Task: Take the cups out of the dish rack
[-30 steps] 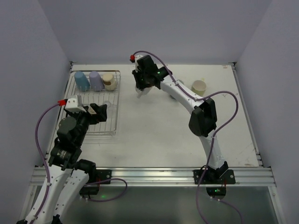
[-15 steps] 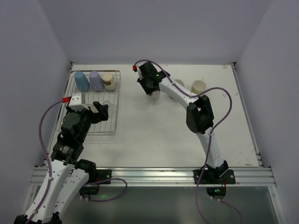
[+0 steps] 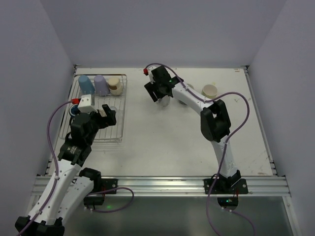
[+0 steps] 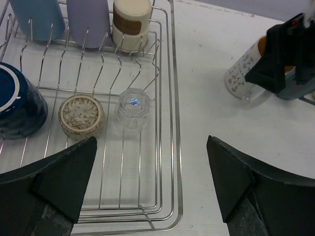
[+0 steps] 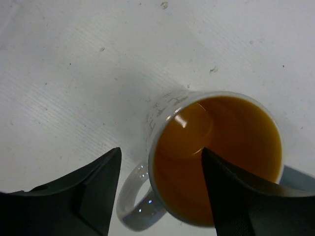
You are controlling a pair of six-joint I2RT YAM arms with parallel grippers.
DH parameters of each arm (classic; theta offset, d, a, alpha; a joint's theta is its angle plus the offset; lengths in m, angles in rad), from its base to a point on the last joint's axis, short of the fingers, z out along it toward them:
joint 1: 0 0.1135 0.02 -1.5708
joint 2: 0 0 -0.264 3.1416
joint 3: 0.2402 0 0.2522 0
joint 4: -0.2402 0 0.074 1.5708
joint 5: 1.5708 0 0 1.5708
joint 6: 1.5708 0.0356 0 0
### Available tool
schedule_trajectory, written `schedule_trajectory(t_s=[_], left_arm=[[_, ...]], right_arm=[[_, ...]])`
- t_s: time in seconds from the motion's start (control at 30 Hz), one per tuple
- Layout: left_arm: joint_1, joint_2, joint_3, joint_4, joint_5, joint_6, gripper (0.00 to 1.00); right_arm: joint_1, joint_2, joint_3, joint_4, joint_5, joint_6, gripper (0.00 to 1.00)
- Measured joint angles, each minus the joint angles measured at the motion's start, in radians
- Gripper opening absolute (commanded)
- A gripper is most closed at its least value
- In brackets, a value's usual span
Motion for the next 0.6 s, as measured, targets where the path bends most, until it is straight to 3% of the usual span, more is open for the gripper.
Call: schedule_trajectory(t_s=[0.1, 0.33, 0.6], left_arm=[[0.002, 0.050, 0.001, -0.001, 0.002, -0.005, 0.90], [0.002, 0.214, 0.046, -0.006, 0.024, -0.045, 0.77], [0.002, 0.384, 0.088, 0.009, -0.058, -0.093, 0.73]], right_arm=[[-0.002, -0.076, -0.053, 0.012, -0.008, 0.003, 0.79], [0.007, -0.389, -0.259, 0.087, -0.072, 0.093, 0.78], [0.090, -0.907, -0.755, 0.354, -0.141, 0.342, 0.68]])
